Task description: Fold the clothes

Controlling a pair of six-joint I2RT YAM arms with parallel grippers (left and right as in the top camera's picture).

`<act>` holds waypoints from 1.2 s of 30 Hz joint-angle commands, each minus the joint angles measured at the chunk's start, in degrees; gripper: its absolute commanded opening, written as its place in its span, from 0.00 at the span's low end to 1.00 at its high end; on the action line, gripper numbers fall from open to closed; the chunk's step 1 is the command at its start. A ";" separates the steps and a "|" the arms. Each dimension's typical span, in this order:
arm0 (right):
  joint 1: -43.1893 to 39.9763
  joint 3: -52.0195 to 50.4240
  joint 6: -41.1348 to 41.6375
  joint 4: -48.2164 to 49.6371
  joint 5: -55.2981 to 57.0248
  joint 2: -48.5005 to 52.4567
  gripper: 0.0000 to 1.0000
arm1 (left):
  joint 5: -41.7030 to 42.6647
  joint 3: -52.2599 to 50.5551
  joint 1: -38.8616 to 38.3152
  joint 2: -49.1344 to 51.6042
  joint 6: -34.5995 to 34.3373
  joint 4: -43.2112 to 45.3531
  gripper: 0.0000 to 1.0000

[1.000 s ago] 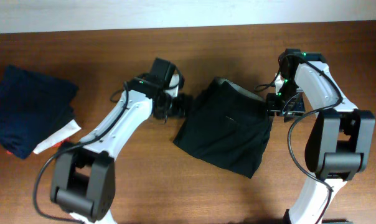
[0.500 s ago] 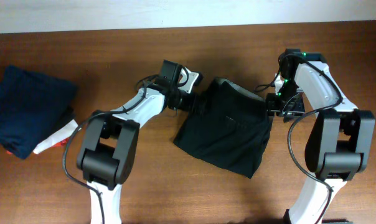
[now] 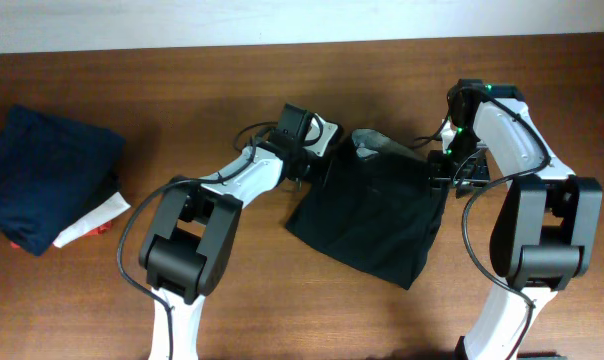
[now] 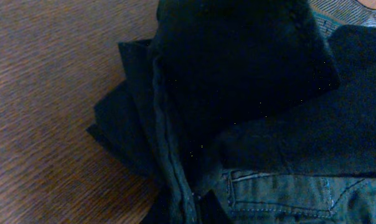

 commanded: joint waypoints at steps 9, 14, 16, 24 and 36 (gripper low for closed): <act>-3.50 0.81 0.24 -0.66 0.09 0.39 0.55 | -21.33 6.08 29.64 -28.22 1.36 -20.11 0.01; -3.50 0.81 0.26 -0.68 0.07 0.39 0.55 | -21.31 6.08 42.99 -33.94 1.38 -19.19 0.01; -3.50 0.81 0.24 -0.66 0.09 0.39 0.55 | -21.29 6.08 47.80 -34.10 1.36 -17.92 0.01; -3.50 0.81 0.26 -0.68 0.09 0.39 0.56 | -2.73 8.35 57.66 -34.10 -1.68 -8.28 0.01; -3.50 0.81 0.24 -1.18 0.09 0.39 0.56 | -11.34 9.22 63.76 -34.10 -2.47 -9.79 0.01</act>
